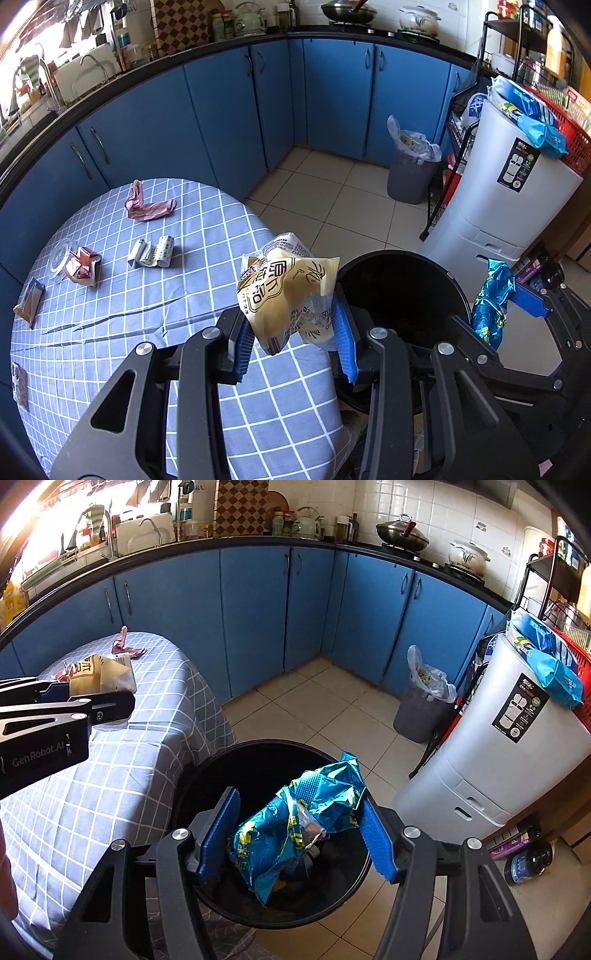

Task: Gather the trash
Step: 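Drop the wrapper into the black bin with the right tool while the left holds the bag, then open the left tool over the black bin to drop the clear bread bag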

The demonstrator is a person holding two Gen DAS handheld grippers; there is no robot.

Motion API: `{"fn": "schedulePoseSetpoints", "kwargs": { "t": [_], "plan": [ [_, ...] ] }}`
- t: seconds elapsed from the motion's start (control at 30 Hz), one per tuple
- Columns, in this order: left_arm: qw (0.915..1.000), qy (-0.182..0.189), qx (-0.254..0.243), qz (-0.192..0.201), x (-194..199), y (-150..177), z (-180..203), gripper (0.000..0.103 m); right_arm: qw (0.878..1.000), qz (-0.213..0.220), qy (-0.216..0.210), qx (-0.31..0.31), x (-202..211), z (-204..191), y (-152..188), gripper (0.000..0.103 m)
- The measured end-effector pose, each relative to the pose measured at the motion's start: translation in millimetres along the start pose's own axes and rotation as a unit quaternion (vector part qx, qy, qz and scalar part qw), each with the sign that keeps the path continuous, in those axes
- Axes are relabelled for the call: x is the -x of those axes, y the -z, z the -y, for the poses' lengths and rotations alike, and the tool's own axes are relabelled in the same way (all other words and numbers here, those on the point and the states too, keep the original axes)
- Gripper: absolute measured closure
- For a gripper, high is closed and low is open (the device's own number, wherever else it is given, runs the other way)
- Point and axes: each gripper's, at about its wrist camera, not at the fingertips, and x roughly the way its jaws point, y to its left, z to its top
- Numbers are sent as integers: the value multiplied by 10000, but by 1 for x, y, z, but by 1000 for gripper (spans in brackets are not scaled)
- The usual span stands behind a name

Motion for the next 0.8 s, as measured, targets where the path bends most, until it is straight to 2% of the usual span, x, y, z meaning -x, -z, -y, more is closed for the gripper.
{"fn": "schedulePoseSetpoints", "kwargs": {
  "t": [0.1, 0.23, 0.47, 0.53, 0.6, 0.8],
  "plan": [
    [10000, 7, -17, 2, -1, -1, 1, 64, 10000, 13, -17, -27, 0, 2, -1, 40],
    [10000, 25, -37, 8, 0, -2, 4, 64, 10000, 33, 31, 8, 0, 3, -1, 24],
    [9998, 108, -145, 28, -2, -9, 16, 60, 9999, 34, 94, 50, 0, 5, 1, 22],
    [9997, 117, -216, 95, 0, -11, 22, 54, 9999, 43, 105, 14, 1, 7, 2, 22],
    [9995, 121, -259, 153, 2, -12, 26, 52, 9999, 50, 124, -12, 2, 10, 3, 22],
    [9994, 136, -267, 192, 4, -13, 31, 33, 9998, 68, 176, -47, 5, 15, 5, 22]
  ]
}}
